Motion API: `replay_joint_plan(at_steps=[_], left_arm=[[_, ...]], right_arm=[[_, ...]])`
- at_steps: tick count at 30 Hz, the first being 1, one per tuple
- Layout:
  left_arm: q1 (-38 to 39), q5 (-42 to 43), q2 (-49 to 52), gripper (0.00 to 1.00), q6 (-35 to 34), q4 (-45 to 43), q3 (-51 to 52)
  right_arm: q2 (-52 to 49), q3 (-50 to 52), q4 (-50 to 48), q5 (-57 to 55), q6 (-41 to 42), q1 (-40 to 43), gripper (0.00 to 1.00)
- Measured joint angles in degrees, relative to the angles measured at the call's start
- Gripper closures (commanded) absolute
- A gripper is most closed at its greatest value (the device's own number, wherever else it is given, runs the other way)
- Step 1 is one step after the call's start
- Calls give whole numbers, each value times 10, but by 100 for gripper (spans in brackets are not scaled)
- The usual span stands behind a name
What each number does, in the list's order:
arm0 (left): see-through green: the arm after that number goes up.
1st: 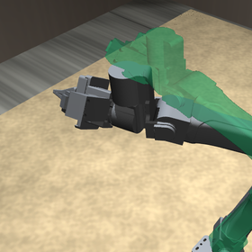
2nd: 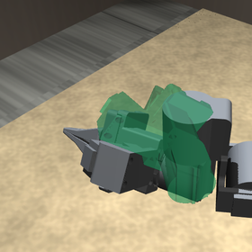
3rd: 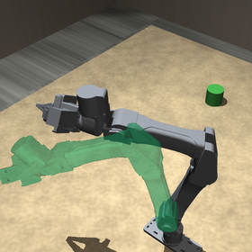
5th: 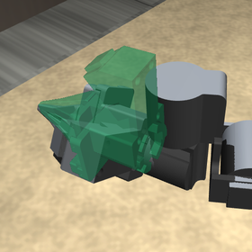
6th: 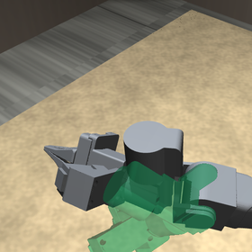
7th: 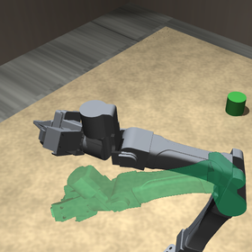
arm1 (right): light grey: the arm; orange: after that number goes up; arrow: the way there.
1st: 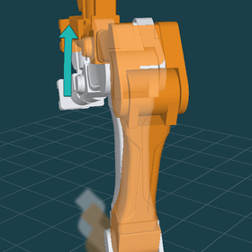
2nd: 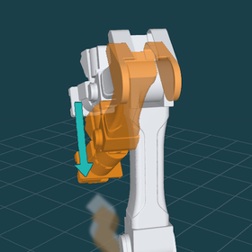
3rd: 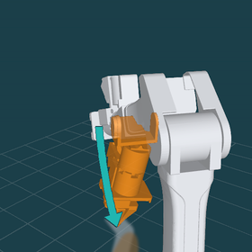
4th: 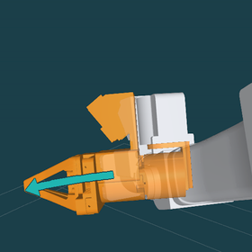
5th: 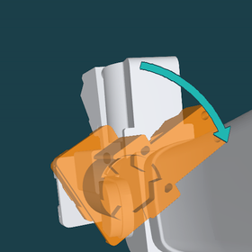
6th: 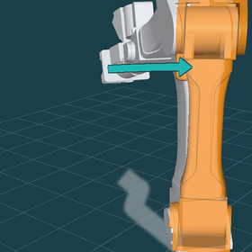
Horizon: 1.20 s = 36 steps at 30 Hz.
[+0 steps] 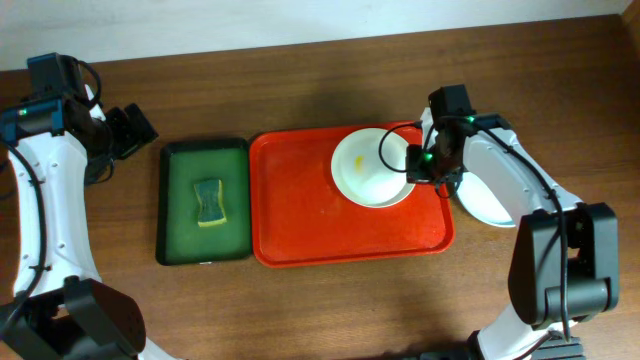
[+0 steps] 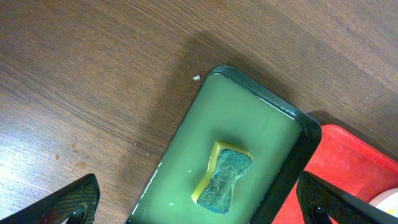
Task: Clean dirty plates on tray and stack at the side
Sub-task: 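Grip the white plate's rim with right gripper and drag it toward tray center, then release and reposition right gripper on the white plate's right rim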
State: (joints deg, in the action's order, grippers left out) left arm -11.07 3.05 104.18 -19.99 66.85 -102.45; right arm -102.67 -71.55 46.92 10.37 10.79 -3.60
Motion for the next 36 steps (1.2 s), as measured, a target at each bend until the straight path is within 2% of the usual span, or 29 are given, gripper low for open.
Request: replay_joint_plan(at_steps=[2, 5, 8, 12, 15, 19, 24, 25, 26, 27, 29, 30, 31, 33, 36], left_arm=[[0, 0, 0, 1, 0, 0, 0], [0, 0, 0, 1, 0, 0, 0], [0, 0, 0, 1, 0, 0, 0], [0, 0, 0, 1, 0, 0, 0], [0, 0, 0, 1, 0, 0, 0], [0, 0, 0, 1, 0, 0, 0], [0, 0, 0, 1, 0, 0, 0], [0, 0, 0, 1, 0, 0, 0], [0, 0, 0, 1, 0, 0, 0], [0, 0, 0, 1, 0, 0, 0], [0, 0, 0, 1, 0, 0, 0], [0, 0, 0, 1, 0, 0, 0], [0, 0, 0, 1, 0, 0, 0], [0, 0, 0, 1, 0, 0, 0], [0, 0, 0, 1, 0, 0, 0]], right_arm=[[0, 0, -2, 3, 0, -2, 84], [0, 0, -8, 3, 5, -2, 59], [0, 0, -12, 3, 7, -2, 51], [0, -31, 33, 5, 19, 11, 40], [0, -62, 53, 7, 24, 36, 25], [0, -67, 67, 8, 28, 79, 1], [0, -67, 69, 9, 30, 100, 1], [0, -67, 70, 10, 29, 100, 10], [0, -67, 71, 12, 29, 100, 24], [0, -67, 76, 12, 31, 100, 42], [0, -67, 84, 14, 26, 100, 60], [0, -67, 88, 14, 32, 100, 61], [0, -67, 95, 14, 31, 100, 50], [0, -67, 104, 14, 31, 100, 41], [0, -67, 116, 14, 32, 100, 40]])
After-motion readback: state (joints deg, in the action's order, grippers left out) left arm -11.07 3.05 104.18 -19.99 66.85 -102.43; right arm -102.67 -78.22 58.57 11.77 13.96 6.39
